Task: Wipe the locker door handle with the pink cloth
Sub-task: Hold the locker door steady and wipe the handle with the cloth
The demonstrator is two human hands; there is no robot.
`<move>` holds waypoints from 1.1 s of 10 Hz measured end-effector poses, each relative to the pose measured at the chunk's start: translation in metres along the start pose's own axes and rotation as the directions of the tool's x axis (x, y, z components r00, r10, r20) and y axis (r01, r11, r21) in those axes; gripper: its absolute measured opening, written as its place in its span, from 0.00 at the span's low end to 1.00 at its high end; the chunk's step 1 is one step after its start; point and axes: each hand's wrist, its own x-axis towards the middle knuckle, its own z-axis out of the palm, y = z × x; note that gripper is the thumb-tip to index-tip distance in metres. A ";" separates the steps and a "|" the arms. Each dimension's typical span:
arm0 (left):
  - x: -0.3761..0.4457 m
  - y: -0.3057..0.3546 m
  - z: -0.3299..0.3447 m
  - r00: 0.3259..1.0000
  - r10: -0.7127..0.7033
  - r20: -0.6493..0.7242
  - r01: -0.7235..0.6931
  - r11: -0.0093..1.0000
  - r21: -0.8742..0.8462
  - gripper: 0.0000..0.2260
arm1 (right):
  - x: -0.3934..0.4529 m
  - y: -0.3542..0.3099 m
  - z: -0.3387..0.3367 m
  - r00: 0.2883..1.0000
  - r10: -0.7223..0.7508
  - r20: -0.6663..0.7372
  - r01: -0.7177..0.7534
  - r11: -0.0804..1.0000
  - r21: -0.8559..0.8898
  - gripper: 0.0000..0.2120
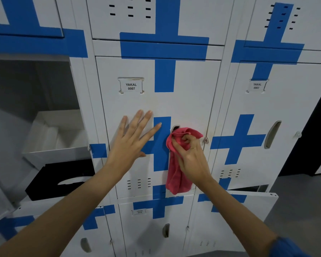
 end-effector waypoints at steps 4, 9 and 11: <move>-0.001 0.006 -0.002 0.999 -0.042 0.029 0.042 0.999 0.012 0.55 | -0.013 0.006 -0.003 0.995 -0.064 0.082 0.060 0.997 0.049 0.18; -0.001 0.007 0.005 0.999 -0.047 0.019 0.045 0.997 0.063 0.56 | 0.009 -0.024 -0.008 0.934 0.293 -0.204 -0.173 0.872 0.459 0.18; -0.001 0.007 0.005 0.999 -0.042 0.004 0.041 0.997 0.059 0.56 | 0.007 -0.033 0.002 0.916 0.320 -0.242 -0.245 0.924 0.294 0.15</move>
